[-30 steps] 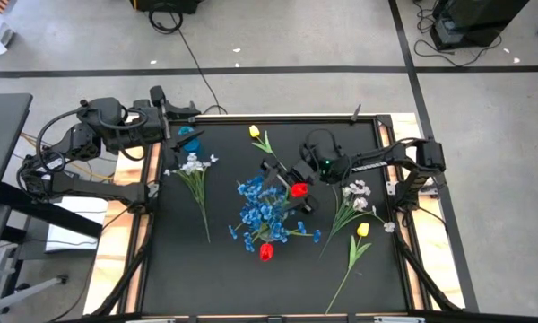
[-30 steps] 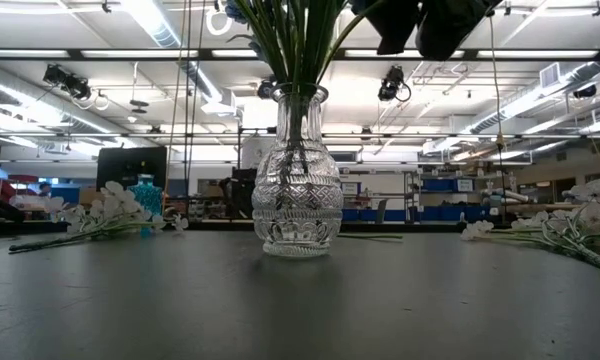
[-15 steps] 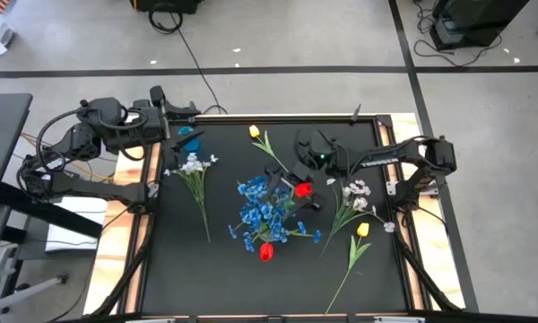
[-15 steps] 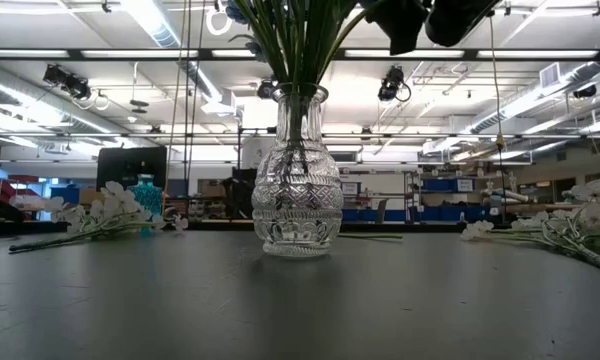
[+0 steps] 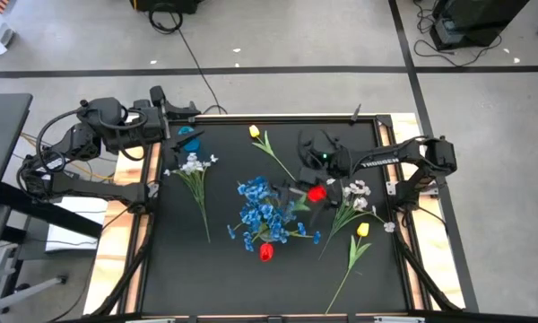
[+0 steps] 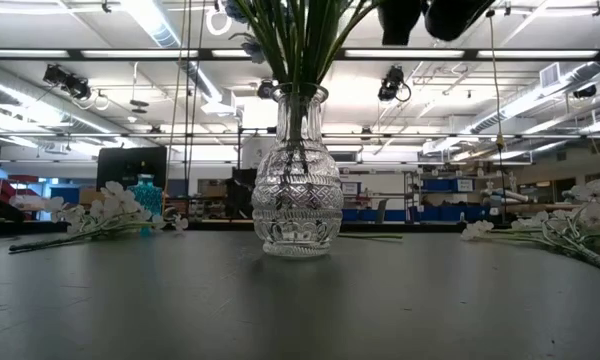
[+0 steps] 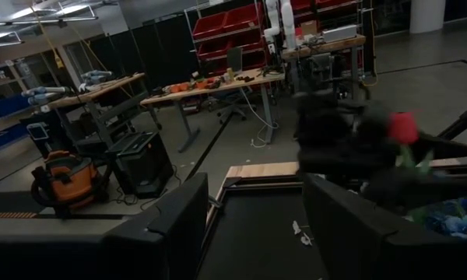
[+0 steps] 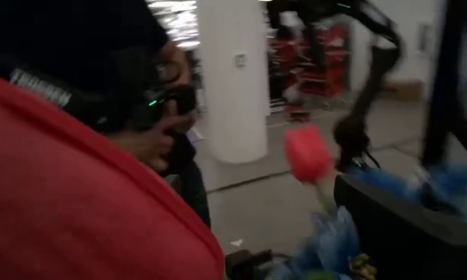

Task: Sort flowers into vase by color
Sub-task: Put the red flower into the transparent vase

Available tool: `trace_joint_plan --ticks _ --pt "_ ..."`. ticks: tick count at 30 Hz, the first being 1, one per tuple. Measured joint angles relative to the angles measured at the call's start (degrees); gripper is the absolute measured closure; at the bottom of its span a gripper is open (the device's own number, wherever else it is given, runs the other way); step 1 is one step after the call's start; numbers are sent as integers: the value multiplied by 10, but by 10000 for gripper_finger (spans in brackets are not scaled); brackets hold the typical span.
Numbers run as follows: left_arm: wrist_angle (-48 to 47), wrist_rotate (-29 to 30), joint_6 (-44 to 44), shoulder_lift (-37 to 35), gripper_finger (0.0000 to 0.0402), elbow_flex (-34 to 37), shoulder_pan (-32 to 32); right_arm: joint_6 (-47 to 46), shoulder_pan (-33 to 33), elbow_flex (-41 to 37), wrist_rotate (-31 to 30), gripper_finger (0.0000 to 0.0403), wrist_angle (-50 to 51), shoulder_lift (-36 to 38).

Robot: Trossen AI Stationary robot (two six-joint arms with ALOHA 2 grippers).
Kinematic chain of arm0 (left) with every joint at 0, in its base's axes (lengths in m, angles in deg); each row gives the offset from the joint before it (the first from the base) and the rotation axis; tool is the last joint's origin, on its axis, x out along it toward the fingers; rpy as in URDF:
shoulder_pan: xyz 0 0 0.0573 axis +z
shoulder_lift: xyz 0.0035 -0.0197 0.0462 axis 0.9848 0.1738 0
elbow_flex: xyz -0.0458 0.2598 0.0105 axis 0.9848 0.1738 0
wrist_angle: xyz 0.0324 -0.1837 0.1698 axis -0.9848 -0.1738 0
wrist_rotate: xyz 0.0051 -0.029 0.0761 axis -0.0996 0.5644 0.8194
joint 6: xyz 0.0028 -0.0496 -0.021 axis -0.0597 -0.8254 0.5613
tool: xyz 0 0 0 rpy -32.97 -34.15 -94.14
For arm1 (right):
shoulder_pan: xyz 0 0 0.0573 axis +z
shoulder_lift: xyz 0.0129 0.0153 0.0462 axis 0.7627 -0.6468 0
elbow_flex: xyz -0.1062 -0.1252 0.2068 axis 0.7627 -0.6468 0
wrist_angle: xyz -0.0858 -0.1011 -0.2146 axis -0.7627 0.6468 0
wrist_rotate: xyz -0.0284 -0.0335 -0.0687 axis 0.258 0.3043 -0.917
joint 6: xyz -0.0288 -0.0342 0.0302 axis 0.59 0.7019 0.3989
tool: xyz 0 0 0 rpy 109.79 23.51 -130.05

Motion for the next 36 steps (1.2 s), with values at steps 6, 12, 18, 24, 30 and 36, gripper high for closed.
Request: trace_joint_plan --ticks 6,12,18,24,30,36 --pt "0 0 0 0 186 0 0 53 3 1 -2 57 -4 0" --pt "0 0 0 0 186 0 0 88 -23 10 -73 58 1 0" --pt "0 0 0 0 186 0 0 55 -28 26 -62 58 3 0" --pt "0 0 0 0 186 0 0 26 -55 3 21 69 43 1" --pt "0 0 0 0 186 0 0 -8 -35 -6 48 81 52 0" --pt "0 0 0 0 186 0 0 -17 10 -6 -7 85 17 0"
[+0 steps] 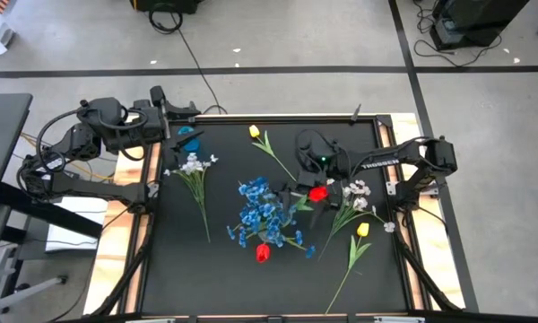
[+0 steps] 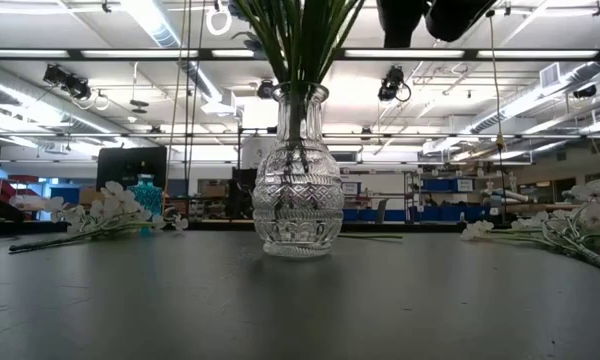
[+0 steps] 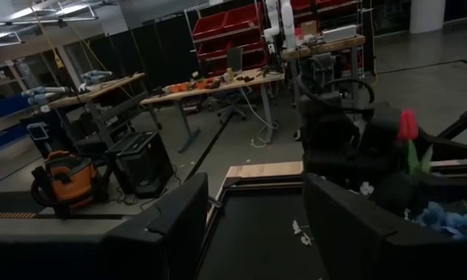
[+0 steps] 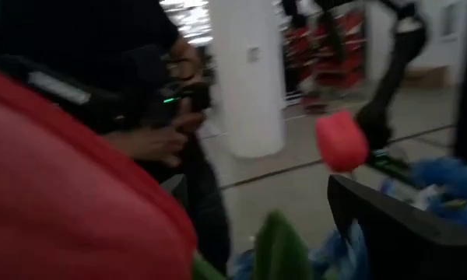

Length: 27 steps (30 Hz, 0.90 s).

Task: Sort flowers into vase by color
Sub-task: Put the red flower into the transparent vase

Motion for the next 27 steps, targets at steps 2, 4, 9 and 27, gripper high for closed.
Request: trace_joint_plan --ticks 2,4,9,27 --pt "0 0 0 0 186 0 0 -1 7 0 -38 85 -13 0" --pt "0 0 0 0 186 0 0 -1 9 0 -63 85 -21 0" --pt "0 0 0 0 186 0 0 -36 -6 0 -87 85 -21 0" --pt "0 0 0 0 186 0 0 -306 -59 2 -26 86 -14 3"
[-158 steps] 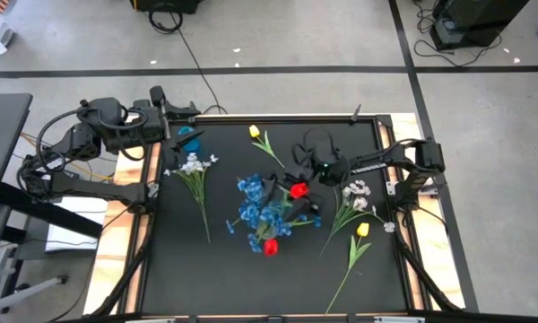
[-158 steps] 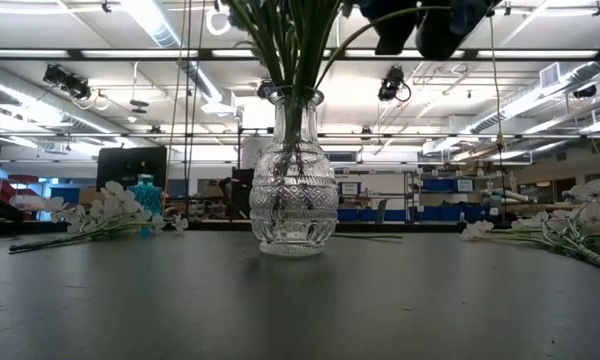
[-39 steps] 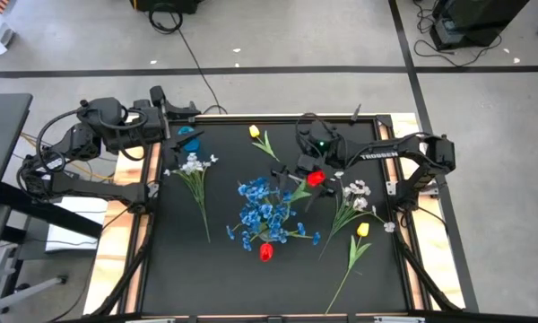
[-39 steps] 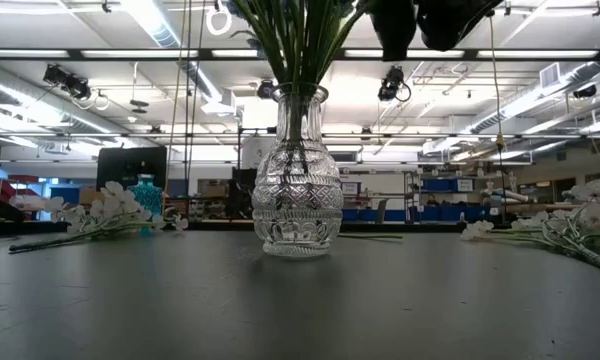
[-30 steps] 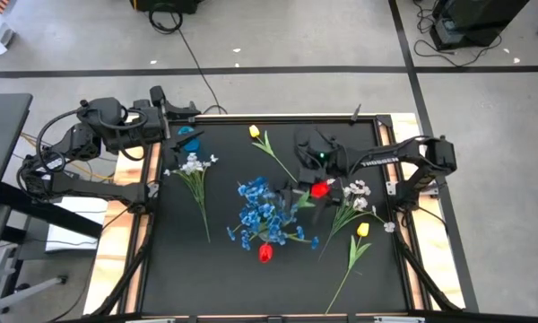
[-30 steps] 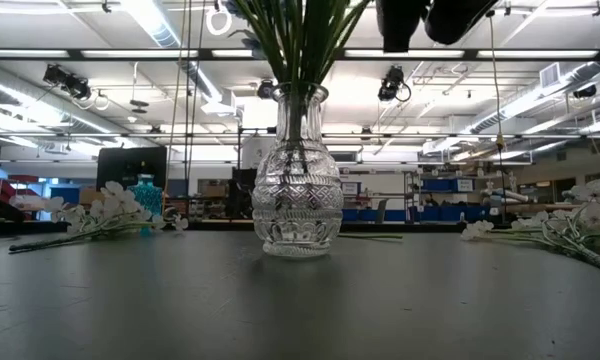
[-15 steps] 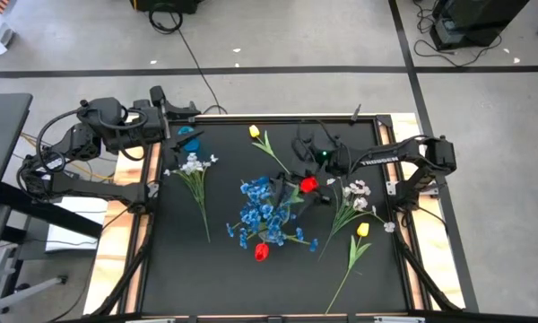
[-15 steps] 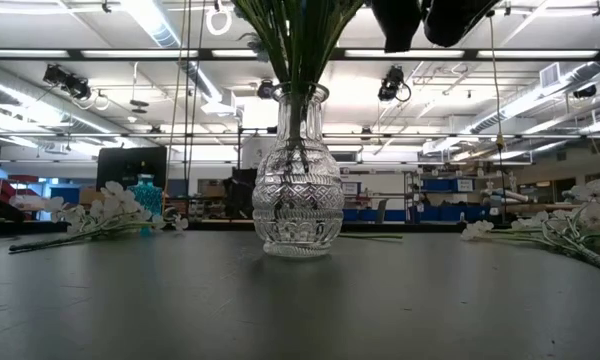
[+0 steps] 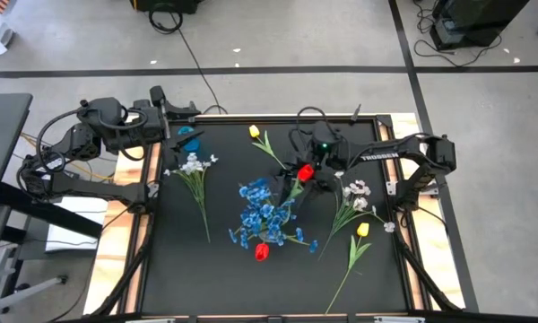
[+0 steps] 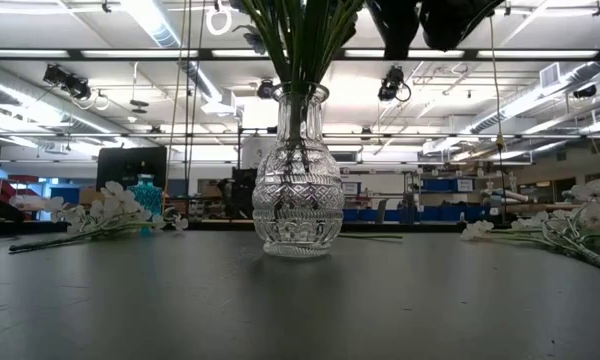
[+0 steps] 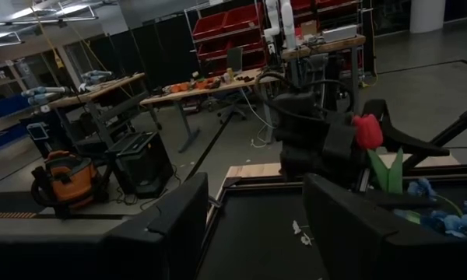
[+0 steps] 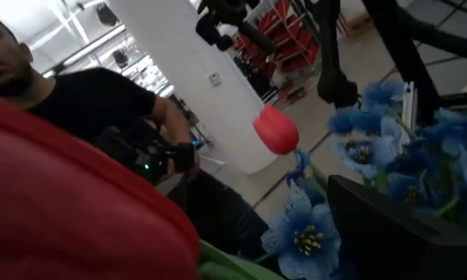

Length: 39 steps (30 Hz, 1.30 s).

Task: Sort flowers into vase by color
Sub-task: Put the red flower into the transparent vase

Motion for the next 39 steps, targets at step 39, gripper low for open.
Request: trace_joint_plan --ticks 39 --pt "0 0 0 0 186 0 0 102 58 18 -161 106 40 2"
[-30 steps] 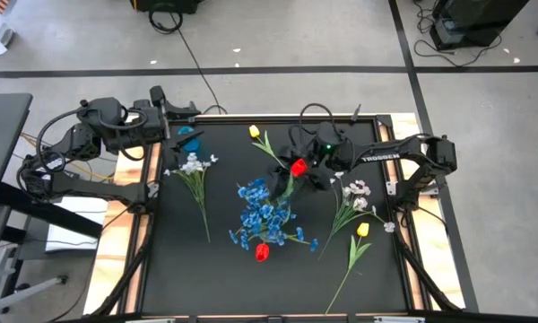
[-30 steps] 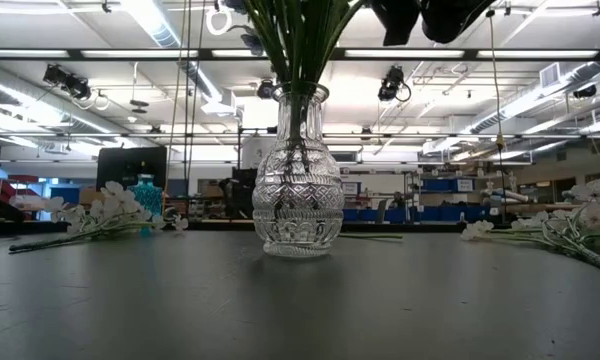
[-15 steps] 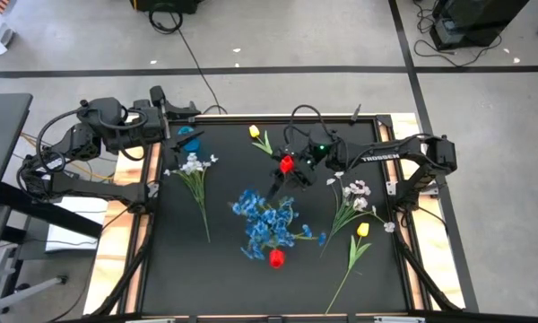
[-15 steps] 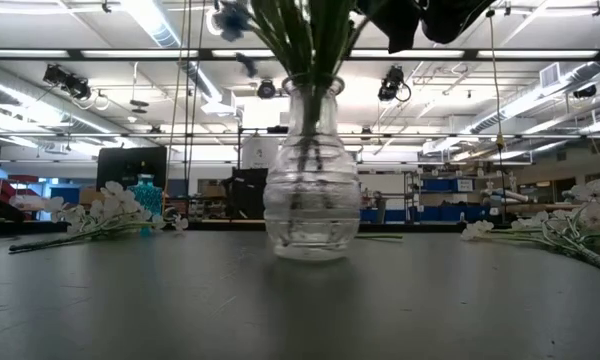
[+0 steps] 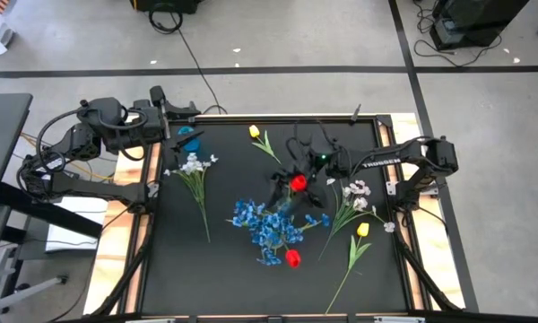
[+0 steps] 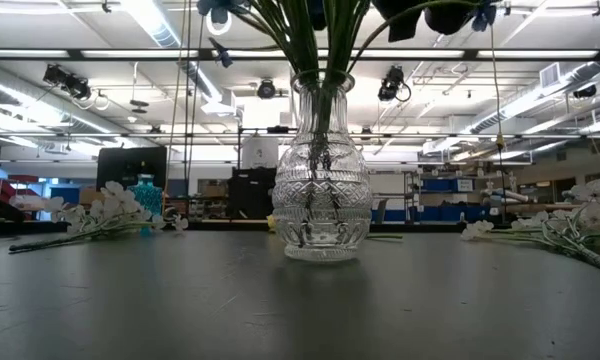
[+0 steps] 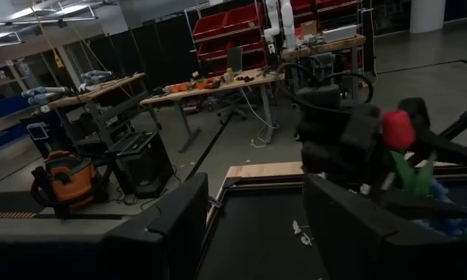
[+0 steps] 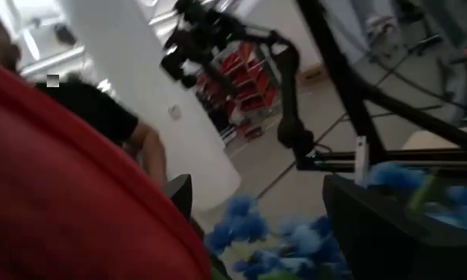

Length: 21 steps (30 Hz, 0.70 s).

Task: Sort flowers into vase by color
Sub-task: Put the red flower into the transparent vase

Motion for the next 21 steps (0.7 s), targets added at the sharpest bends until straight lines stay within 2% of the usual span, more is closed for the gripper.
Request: trace_joint_plan --ticks 6,13,21 --pt "0 0 0 0 186 0 0 51 16 0 42 106 49 0" --pt "0 0 0 0 186 0 0 -12 4 0 112 106 33 0" --pt "0 0 0 0 186 0 0 84 1 0 36 110 35 0"
